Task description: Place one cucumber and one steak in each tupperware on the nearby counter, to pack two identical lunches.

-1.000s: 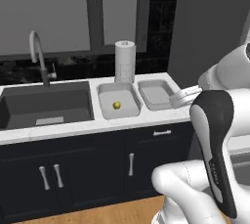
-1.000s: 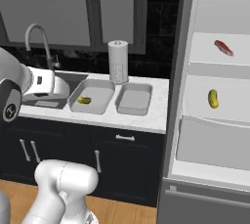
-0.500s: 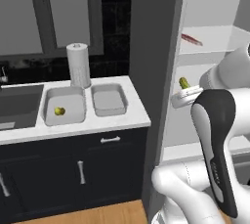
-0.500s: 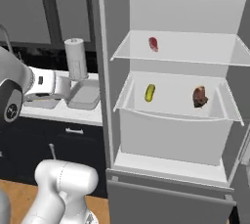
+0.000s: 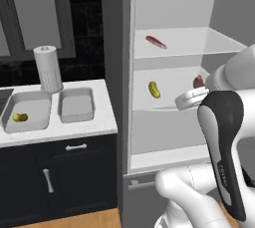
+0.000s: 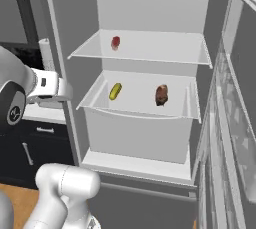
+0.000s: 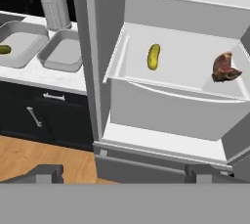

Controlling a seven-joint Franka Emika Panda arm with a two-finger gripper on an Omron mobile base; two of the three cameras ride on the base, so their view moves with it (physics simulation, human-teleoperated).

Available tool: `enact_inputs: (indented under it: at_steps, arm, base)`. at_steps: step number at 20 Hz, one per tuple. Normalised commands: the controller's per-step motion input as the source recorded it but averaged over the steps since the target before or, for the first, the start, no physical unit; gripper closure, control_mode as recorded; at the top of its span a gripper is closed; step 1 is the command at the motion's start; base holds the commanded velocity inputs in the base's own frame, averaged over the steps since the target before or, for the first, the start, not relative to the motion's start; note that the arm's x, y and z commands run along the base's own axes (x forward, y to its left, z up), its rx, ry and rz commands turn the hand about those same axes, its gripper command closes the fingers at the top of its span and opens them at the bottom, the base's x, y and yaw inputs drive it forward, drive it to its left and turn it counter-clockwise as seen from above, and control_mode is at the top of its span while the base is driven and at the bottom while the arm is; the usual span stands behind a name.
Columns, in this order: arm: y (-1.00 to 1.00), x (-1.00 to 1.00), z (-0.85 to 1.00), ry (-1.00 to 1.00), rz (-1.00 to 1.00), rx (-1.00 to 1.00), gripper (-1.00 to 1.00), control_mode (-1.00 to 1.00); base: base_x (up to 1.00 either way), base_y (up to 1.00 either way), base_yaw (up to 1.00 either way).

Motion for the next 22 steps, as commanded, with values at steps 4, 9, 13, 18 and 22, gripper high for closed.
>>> enact_inputs:
  at_steps: [4, 9, 13, 18, 22]
  arm:
    - [0.00, 0.00, 0.00, 0.00, 0.00, 0.00, -1.00, 1.00]
    - [0.00, 0.00, 0.00, 0.00, 0.00, 0.00, -1.00, 1.00]
    - [0.00, 0.00, 0.00, 0.00, 0.00, 0.00, -1.00, 1.00]
    - [0.00, 0.00, 0.00, 0.00, 0.00, 0.00, -1.00, 1.00]
    - [0.00, 0.00, 0.00, 0.00, 0.00, 0.00, -1.00, 1.00]
  base:
    - [-0.07, -0.39, 0.03]
    - [-0.06, -0.35, 0.05]
    - [0.00, -0.31, 0.01]
    - [0.00, -0.19, 0.00]
    - [0.00, -0.03, 0.00]
